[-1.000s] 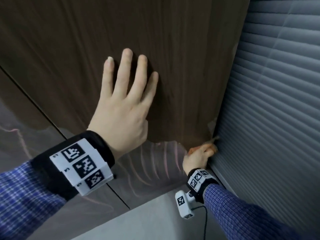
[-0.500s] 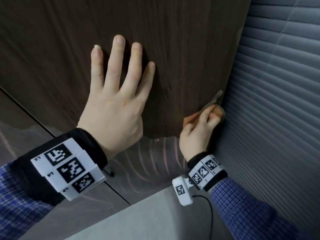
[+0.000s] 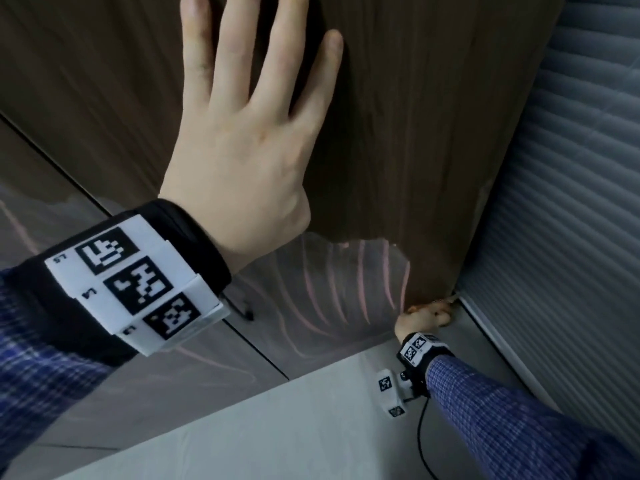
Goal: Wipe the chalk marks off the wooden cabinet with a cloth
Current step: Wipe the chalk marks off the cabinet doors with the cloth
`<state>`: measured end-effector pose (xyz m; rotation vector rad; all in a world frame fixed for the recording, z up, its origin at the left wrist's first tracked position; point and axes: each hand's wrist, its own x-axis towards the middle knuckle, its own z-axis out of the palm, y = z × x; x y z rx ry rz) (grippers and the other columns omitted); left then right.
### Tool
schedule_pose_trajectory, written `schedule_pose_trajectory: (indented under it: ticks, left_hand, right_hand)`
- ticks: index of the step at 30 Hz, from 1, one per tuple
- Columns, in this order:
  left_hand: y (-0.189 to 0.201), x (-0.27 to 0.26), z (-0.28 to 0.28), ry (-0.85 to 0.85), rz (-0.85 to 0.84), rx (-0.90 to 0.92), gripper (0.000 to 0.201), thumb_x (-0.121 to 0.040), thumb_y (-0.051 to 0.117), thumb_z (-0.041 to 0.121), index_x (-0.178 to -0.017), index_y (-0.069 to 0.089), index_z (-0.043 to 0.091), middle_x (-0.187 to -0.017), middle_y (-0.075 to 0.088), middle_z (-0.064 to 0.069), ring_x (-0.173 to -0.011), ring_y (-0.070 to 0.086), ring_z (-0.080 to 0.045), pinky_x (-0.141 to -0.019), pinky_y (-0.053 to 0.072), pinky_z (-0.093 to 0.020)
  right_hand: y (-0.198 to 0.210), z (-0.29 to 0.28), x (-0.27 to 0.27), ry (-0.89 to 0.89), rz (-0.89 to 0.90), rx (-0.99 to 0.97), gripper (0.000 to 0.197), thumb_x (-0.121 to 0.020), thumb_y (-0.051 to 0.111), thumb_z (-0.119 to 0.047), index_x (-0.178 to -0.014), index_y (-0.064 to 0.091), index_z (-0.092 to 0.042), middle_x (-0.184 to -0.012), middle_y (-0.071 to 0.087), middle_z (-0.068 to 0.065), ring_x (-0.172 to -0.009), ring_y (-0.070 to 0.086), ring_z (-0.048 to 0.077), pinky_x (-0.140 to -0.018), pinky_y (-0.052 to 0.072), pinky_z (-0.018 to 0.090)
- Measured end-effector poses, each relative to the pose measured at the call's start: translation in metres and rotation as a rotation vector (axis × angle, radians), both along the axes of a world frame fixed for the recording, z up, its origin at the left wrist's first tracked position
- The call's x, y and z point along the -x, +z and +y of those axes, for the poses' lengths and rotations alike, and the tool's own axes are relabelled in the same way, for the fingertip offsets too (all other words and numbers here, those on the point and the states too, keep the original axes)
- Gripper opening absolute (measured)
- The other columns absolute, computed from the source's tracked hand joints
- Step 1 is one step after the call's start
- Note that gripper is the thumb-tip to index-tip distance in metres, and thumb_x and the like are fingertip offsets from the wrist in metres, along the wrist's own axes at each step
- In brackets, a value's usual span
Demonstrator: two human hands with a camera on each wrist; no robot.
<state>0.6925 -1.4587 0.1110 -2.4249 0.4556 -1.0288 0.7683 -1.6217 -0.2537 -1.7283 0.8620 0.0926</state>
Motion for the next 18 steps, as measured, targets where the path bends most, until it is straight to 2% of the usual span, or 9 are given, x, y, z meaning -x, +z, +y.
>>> schedule_pose_trajectory:
  ticks: [1,3,4,6,8,10,12,15,18]
  left_hand:
    - [0.0,0.0,0.0,-0.003,-0.002,0.002,0.071,-0.083,0.033,0.013,-0.154,0.033,0.003,-0.159,0.026,-0.032,-0.146,0.022,-0.056,-0.117,0.011,-0.073]
    - [0.001,0.0,0.0,0.003,-0.016,0.002,0.072,-0.084,0.034,0.014,-0.155,0.032,0.003,-0.16,0.023,-0.032,-0.147,0.019,-0.056,-0.117,0.01,-0.072]
    - [0.002,0.0,0.0,0.007,-0.016,0.001,0.072,-0.084,0.035,0.014,-0.155,0.031,0.004,-0.16,0.021,-0.031,-0.148,0.016,-0.056,-0.117,0.008,-0.072]
    - [0.001,0.0,-0.001,0.005,-0.007,-0.005,0.072,-0.085,0.036,0.013,-0.156,0.03,0.004,-0.161,0.02,-0.031,-0.148,0.013,-0.056,-0.118,0.006,-0.072]
    - [-0.001,0.0,-0.001,0.009,-0.009,-0.011,0.071,-0.085,0.034,0.012,-0.156,0.03,0.004,-0.162,0.02,-0.03,-0.149,0.013,-0.056,-0.118,0.006,-0.072]
    - [-0.002,0.0,-0.001,0.009,-0.003,-0.013,0.07,-0.086,0.031,0.013,-0.156,0.03,0.005,-0.162,0.02,-0.03,-0.149,0.013,-0.055,-0.118,0.005,-0.071]
    - [-0.003,0.0,0.0,0.004,0.002,-0.009,0.07,-0.087,0.028,0.013,-0.156,0.029,0.005,-0.162,0.02,-0.029,-0.149,0.013,-0.054,-0.119,0.004,-0.07]
    - [-0.003,0.001,0.002,0.006,0.001,-0.007,0.072,-0.085,0.029,0.014,-0.157,0.029,0.005,-0.162,0.02,-0.029,-0.15,0.013,-0.053,-0.119,0.006,-0.07]
    - [-0.003,0.001,0.002,0.008,0.01,-0.013,0.074,-0.084,0.031,0.014,-0.157,0.027,0.005,-0.163,0.019,-0.028,-0.15,0.012,-0.052,-0.119,0.006,-0.07]
  right_hand:
    - [0.002,-0.004,0.002,-0.009,0.002,-0.004,0.077,-0.09,0.049,0.004,-0.152,0.003,0.001,-0.142,0.027,0.018,-0.1,0.05,0.03,-0.094,0.041,0.029]
    - [0.018,-0.004,0.004,0.009,-0.066,0.021,0.062,-0.09,0.05,-0.006,-0.146,0.028,0.007,-0.143,0.032,0.022,-0.116,0.047,0.037,-0.1,0.038,0.036]
    - [0.028,-0.001,0.005,0.039,-0.114,0.054,0.058,-0.088,0.051,-0.005,-0.142,0.034,0.007,-0.142,0.033,0.022,-0.119,0.046,0.037,-0.101,0.038,0.036]
    - [0.051,0.009,0.011,0.024,-0.309,0.066,0.071,-0.083,0.048,0.01,-0.149,0.022,0.004,-0.139,0.028,0.011,-0.109,0.052,0.024,-0.102,0.043,0.03]
    - [0.082,0.02,0.017,0.008,-0.503,0.1,0.087,-0.079,0.045,0.014,-0.155,0.008,-0.004,-0.138,0.022,0.004,-0.104,0.048,0.012,-0.106,0.039,0.022]
    - [0.105,0.027,0.021,0.071,-0.646,0.153,0.087,-0.079,0.046,0.01,-0.156,0.007,-0.007,-0.142,0.021,0.006,-0.113,0.039,0.009,-0.11,0.031,0.019]
    - [0.118,0.032,0.02,0.044,-0.742,0.167,0.085,-0.079,0.045,0.007,-0.156,0.01,-0.007,-0.14,0.024,0.006,-0.114,0.039,0.008,-0.107,0.029,0.012]
    - [0.102,0.036,0.017,-0.014,-0.759,0.182,0.086,-0.078,0.043,0.011,-0.156,0.014,-0.009,-0.138,0.027,0.006,-0.106,0.041,0.004,-0.097,0.028,-0.002]
    - [0.058,0.033,0.017,-0.046,-0.538,0.108,0.088,-0.079,0.046,0.012,-0.156,0.012,-0.012,-0.14,0.027,0.007,-0.106,0.044,0.01,-0.097,0.03,0.001]
